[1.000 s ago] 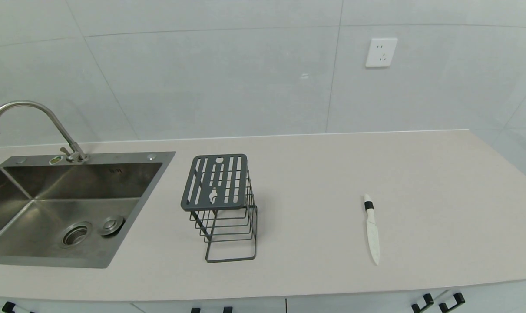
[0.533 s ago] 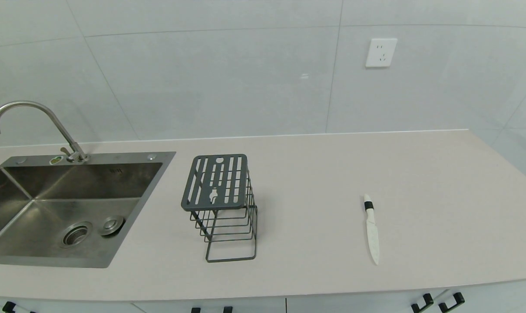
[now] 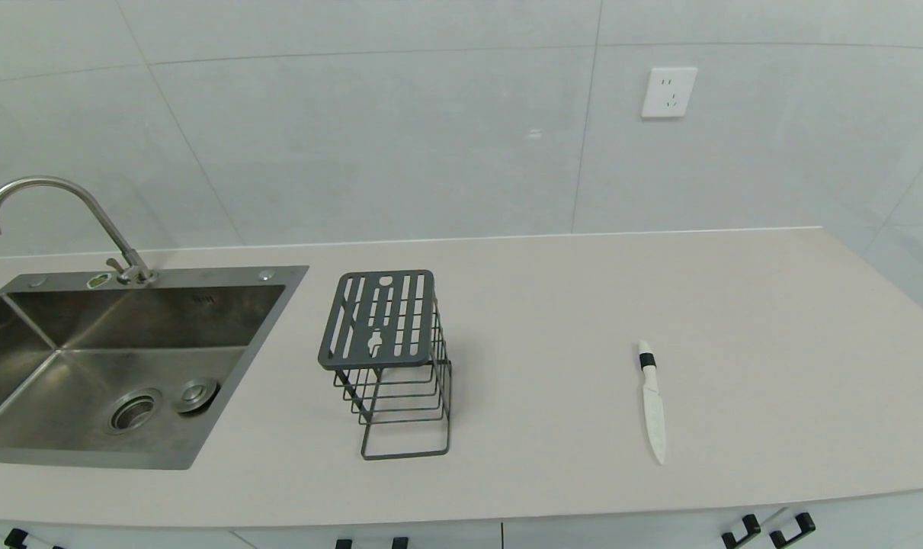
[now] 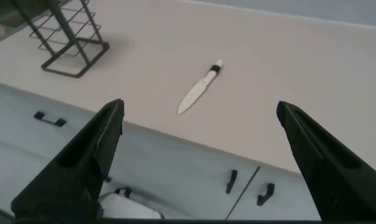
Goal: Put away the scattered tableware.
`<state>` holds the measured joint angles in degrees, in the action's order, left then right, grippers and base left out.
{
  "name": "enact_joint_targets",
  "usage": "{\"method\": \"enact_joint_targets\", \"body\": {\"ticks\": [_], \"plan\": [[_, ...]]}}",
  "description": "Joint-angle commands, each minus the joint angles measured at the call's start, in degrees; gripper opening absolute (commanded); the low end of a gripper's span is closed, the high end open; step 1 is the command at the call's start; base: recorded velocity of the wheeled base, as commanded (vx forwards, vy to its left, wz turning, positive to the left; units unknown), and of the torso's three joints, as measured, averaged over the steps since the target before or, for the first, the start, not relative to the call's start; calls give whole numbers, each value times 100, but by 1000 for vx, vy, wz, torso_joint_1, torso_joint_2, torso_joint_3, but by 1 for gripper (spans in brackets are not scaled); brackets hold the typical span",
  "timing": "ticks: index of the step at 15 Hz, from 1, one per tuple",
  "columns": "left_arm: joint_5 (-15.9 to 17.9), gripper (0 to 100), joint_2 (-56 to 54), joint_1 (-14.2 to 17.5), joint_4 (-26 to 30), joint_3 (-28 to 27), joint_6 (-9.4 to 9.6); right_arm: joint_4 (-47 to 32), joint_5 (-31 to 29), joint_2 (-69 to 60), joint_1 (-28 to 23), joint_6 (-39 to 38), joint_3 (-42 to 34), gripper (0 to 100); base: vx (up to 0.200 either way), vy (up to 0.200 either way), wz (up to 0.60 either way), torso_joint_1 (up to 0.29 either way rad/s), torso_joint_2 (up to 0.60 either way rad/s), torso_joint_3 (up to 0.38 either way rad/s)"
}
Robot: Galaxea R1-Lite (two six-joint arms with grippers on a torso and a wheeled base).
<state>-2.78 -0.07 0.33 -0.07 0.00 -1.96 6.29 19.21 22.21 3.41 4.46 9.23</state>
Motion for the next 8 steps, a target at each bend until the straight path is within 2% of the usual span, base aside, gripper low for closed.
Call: {"method": "enact_joint_targets", "body": {"ticks": [1,5,8], "plan": [[-3,100,7,2,-1,0,-6,30,30,881,142,2,114,100,0,0,0,0,0,0],[-3,100,7,2,-1,0,-6,848,39,2270,186,28,105,100,0,0,0,0,0,0],[-12,100,7,2,-1,0,-15,1515,30,2859,309,108,-105,100,0,0,0,0,0,0]]}}
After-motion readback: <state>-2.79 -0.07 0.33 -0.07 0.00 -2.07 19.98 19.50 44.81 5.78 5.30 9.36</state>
